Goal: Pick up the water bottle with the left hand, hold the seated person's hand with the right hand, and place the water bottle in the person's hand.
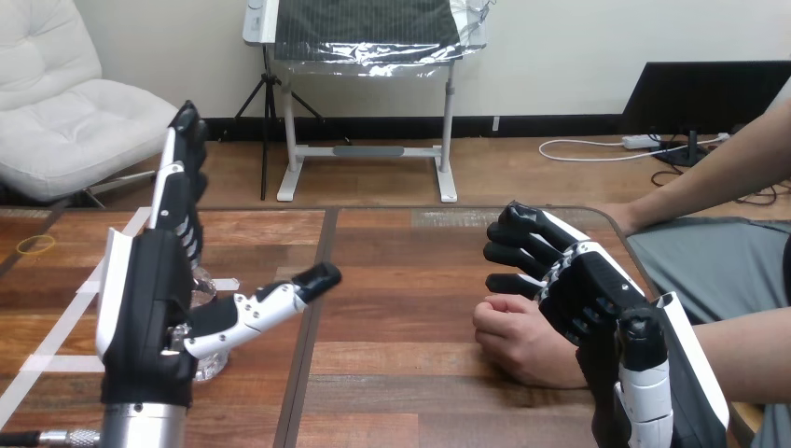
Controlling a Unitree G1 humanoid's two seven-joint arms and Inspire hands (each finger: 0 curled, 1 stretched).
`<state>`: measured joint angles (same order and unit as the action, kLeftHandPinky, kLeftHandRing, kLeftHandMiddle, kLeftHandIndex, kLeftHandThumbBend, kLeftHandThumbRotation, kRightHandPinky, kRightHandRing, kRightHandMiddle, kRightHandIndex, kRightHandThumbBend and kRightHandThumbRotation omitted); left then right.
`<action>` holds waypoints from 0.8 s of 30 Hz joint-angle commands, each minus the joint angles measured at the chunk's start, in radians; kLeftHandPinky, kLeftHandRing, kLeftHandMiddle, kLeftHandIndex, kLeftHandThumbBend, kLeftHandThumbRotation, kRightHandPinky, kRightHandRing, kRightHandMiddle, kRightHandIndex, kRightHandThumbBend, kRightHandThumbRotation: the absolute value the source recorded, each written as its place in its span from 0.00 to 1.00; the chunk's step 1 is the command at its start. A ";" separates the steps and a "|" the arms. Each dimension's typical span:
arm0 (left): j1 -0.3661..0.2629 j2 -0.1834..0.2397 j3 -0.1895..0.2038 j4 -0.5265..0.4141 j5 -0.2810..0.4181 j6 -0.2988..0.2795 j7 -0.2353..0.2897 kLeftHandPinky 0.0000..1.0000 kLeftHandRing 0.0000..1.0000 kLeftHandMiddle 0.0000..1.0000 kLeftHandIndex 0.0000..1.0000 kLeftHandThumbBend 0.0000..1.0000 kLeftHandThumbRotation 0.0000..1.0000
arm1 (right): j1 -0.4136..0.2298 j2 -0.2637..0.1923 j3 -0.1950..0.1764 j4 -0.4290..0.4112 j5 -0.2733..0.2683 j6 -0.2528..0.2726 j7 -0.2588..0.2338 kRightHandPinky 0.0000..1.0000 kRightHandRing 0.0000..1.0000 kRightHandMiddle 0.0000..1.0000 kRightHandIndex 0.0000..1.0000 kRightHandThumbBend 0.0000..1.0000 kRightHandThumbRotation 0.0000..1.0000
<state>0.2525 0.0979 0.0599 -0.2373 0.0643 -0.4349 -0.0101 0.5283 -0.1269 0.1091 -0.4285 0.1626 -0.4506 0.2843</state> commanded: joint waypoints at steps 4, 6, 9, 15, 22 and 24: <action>-0.074 0.010 0.034 0.031 0.041 -0.010 0.040 1.00 1.00 1.00 1.00 1.00 0.38 | -0.055 0.003 0.004 -0.021 0.005 -0.005 -0.002 0.75 0.81 0.83 0.83 0.79 1.00; -0.079 0.016 0.044 0.041 0.052 -0.012 0.050 1.00 1.00 1.00 1.00 1.00 0.40 | -0.054 0.004 0.004 -0.020 0.005 -0.005 -0.002 0.75 0.81 0.82 0.83 0.79 1.00; -0.088 0.024 0.058 0.054 0.061 -0.009 0.060 1.00 1.00 1.00 1.00 1.00 0.43 | -0.054 0.003 0.004 -0.019 0.006 -0.006 -0.002 0.75 0.81 0.82 0.83 0.79 1.00; -0.099 0.029 0.084 0.064 0.047 0.014 0.067 1.00 1.00 1.00 1.00 1.00 0.45 | -0.055 0.003 0.005 -0.016 0.009 -0.008 -0.001 0.75 0.81 0.82 0.83 0.79 1.00; -0.117 0.039 0.114 0.076 0.052 0.026 0.077 1.00 1.00 1.00 1.00 1.00 0.44 | -0.058 0.002 0.002 -0.013 0.007 -0.014 0.000 0.74 0.81 0.82 0.82 0.80 1.00; -0.124 0.044 0.122 0.083 0.058 0.027 0.083 1.00 1.00 1.00 1.00 1.00 0.43 | -0.058 0.002 0.001 -0.013 0.006 -0.013 -0.001 0.74 0.81 0.82 0.82 0.80 1.00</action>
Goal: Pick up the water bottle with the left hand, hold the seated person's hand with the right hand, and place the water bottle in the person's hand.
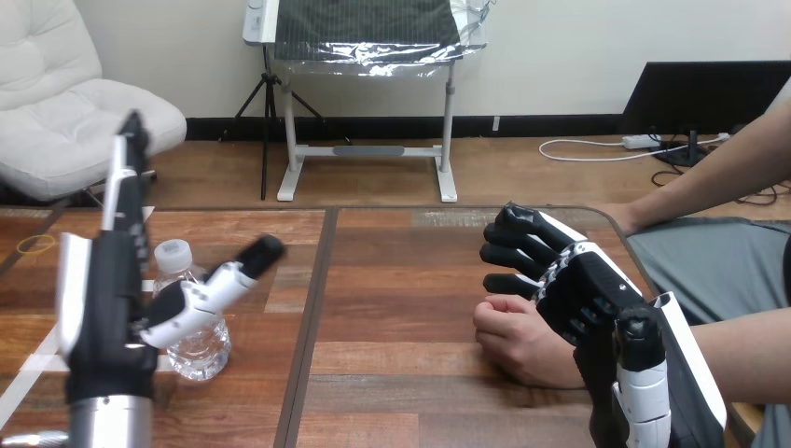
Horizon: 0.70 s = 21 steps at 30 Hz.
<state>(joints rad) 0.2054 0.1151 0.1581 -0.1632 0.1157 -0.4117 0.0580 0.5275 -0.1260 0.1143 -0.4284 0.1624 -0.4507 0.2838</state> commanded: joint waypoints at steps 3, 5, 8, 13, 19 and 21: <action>-0.087 0.033 0.037 0.017 0.022 0.006 0.027 1.00 1.00 1.00 1.00 1.00 0.43 | -0.057 0.000 -0.004 -0.014 0.007 -0.013 0.000 0.74 0.81 0.82 0.82 0.80 1.00; -0.091 0.035 0.043 0.019 0.030 0.012 0.034 1.00 1.00 1.00 1.00 1.00 0.43 | -0.058 0.000 -0.004 -0.013 0.009 -0.014 0.002 0.74 0.80 0.82 0.82 0.80 1.00; -0.102 0.041 0.051 0.026 0.034 0.022 0.041 1.00 1.00 1.00 1.00 1.00 0.42 | -0.055 0.000 -0.004 -0.015 0.009 -0.011 0.000 0.74 0.80 0.82 0.82 0.80 1.00; -0.116 0.053 0.063 0.027 0.037 0.047 0.048 1.00 1.00 1.00 1.00 1.00 0.40 | -0.054 0.001 -0.004 -0.015 0.010 -0.012 0.000 0.74 0.81 0.82 0.82 0.79 1.00; -0.135 0.061 0.071 0.020 0.072 0.090 0.076 1.00 1.00 1.00 1.00 1.00 0.37 | -0.056 0.001 -0.004 -0.012 0.014 -0.013 0.001 0.74 0.81 0.82 0.82 0.79 1.00; -0.144 0.061 0.072 0.020 0.079 0.103 0.083 1.00 1.00 1.00 1.00 1.00 0.37 | -0.056 0.000 -0.005 -0.012 0.016 -0.012 0.002 0.74 0.81 0.82 0.82 0.79 1.00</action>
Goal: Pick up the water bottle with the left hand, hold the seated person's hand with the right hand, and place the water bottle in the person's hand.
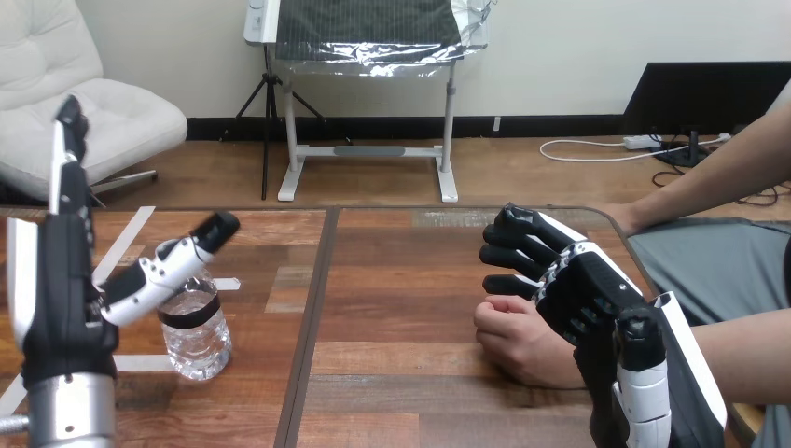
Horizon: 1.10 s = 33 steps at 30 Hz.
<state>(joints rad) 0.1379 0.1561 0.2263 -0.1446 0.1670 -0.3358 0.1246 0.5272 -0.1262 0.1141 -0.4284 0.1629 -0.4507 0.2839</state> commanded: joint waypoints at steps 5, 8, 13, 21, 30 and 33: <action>-0.101 0.024 0.003 0.015 0.030 0.040 0.026 1.00 1.00 1.00 1.00 1.00 0.32 | -0.057 -0.002 -0.007 -0.014 0.016 -0.009 0.002 0.74 0.81 0.82 0.82 0.80 1.00; -0.117 0.028 0.002 0.025 0.032 0.055 0.030 1.00 1.00 1.00 1.00 1.00 0.30 | -0.058 -0.003 -0.008 -0.013 0.017 -0.008 0.003 0.74 0.81 0.82 0.82 0.81 1.00; -0.142 0.035 0.000 0.046 0.031 0.080 0.030 1.00 1.00 1.00 1.00 1.00 0.25 | -0.060 -0.004 -0.010 -0.013 0.015 -0.012 0.004 0.74 0.81 0.82 0.82 0.80 1.00; -0.191 0.051 -0.002 0.127 0.024 0.073 0.029 1.00 1.00 1.00 1.00 1.00 0.18 | -0.059 -0.007 -0.010 -0.019 0.017 -0.008 0.007 0.74 0.81 0.82 0.82 0.80 1.00; -0.253 0.079 -0.008 0.260 0.035 0.027 0.045 1.00 1.00 1.00 1.00 1.00 0.18 | -0.055 -0.006 -0.011 -0.024 0.016 -0.006 0.006 0.74 0.81 0.82 0.82 0.80 1.00; -0.273 0.087 -0.011 0.302 0.043 0.019 0.055 1.00 1.00 1.00 1.00 1.00 0.19 | -0.055 -0.007 -0.013 -0.025 0.017 -0.005 0.007 0.74 0.81 0.82 0.82 0.80 1.00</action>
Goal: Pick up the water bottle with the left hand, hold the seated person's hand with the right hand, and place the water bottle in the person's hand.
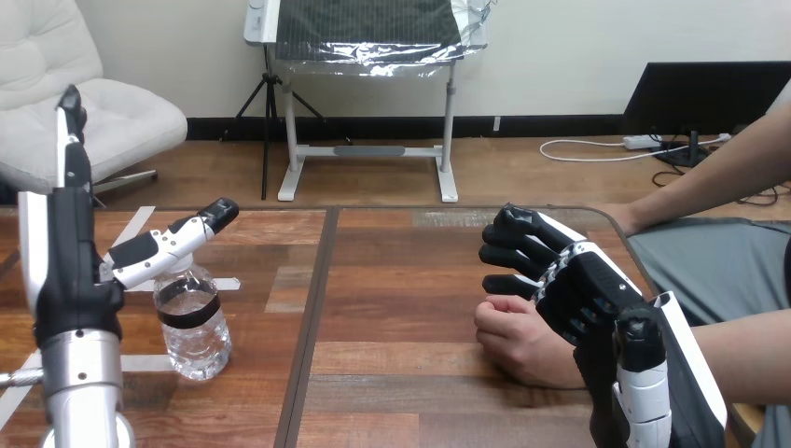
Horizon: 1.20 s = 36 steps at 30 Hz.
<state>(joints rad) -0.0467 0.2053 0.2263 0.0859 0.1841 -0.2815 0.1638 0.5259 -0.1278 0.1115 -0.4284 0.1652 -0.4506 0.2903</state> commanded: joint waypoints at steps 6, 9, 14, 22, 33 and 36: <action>-0.130 0.050 -0.019 0.157 0.039 -0.060 0.033 1.00 1.00 1.00 1.00 1.00 0.20 | -0.051 -0.010 -0.014 -0.031 0.010 -0.002 0.000 0.74 0.81 0.82 0.82 0.80 1.00; -0.150 0.055 -0.023 0.201 0.039 -0.073 0.038 1.00 1.00 1.00 1.00 1.00 0.20 | -0.050 -0.011 -0.016 -0.033 0.009 -0.003 0.000 0.74 0.81 0.82 0.82 0.80 1.00; -0.180 0.061 -0.029 0.259 0.035 -0.084 0.043 0.94 0.99 1.00 1.00 1.00 0.21 | -0.048 -0.014 -0.019 -0.037 0.012 0.000 0.001 0.74 0.81 0.82 0.82 0.80 1.00; -0.231 0.073 -0.036 0.365 0.027 -0.110 0.040 0.87 0.96 1.00 1.00 1.00 0.19 | -0.044 -0.013 -0.021 -0.041 0.016 0.002 -0.003 0.73 0.80 0.81 0.82 0.80 1.00; -0.295 0.087 -0.048 0.485 0.022 -0.116 0.035 0.87 0.98 1.00 1.00 1.00 0.17 | -0.046 -0.017 -0.024 -0.036 0.019 -0.001 -0.001 0.73 0.80 0.81 0.82 0.79 1.00; -0.311 0.089 -0.051 0.513 0.023 -0.112 0.035 0.87 0.99 1.00 1.00 1.00 0.17 | -0.047 -0.018 -0.025 -0.035 0.016 -0.001 -0.002 0.73 0.80 0.81 0.82 0.79 1.00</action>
<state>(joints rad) -0.2571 0.2634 0.1968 0.5542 0.2044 -0.3704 0.1990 0.5263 -0.1412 0.1002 -0.4284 0.1674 -0.4472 0.2904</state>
